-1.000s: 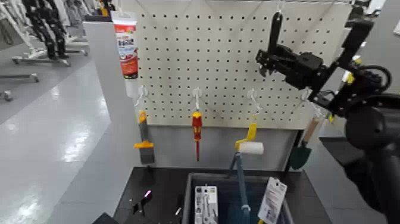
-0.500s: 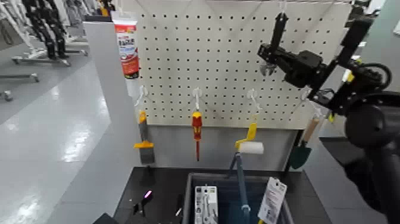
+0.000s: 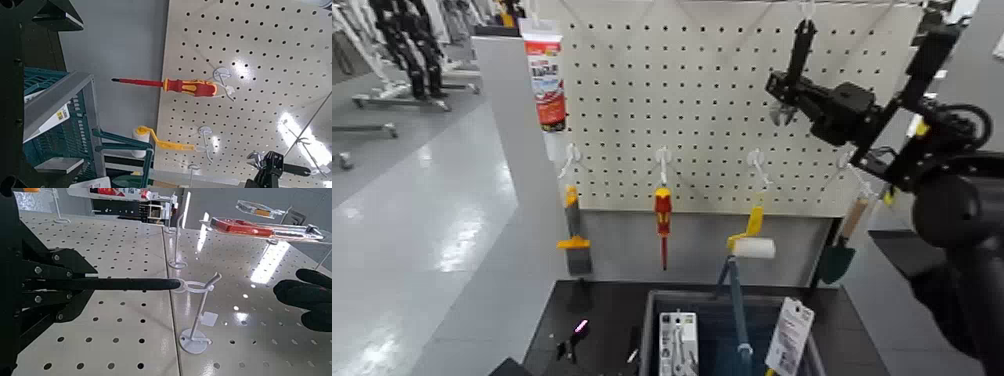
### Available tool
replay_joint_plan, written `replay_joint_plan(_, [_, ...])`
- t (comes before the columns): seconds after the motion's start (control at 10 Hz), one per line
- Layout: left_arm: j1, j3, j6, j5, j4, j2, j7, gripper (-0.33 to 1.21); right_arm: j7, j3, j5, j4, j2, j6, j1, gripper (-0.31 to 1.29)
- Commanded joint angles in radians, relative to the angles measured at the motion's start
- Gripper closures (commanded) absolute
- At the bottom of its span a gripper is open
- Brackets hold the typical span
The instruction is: Put the black wrench into the crate.
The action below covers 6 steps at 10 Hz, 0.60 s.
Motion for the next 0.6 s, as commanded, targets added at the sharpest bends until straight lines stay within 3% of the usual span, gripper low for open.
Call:
replay_joint_plan(0.1, [0.000,0.000,0.000,0.000,0.000,0.000,0.000,0.10,-0.001,-0.004,0.002,-0.014,0.000,-0.002,-0.001,1.18])
replay_joint_plan(0.3, [0.000,0.000,0.003,0.000,0.000,0.000,0.000,0.10,-0.009,-0.009,0.002,-0.070,-0.005,0.000,-0.006,1.18])
replay_joint_plan(0.6, [0.000,0.000,0.005,0.000,0.000,0.000,0.000,0.10,-0.054,-0.017,0.013,-0.229,-0.005,0.044,0.023,1.23])
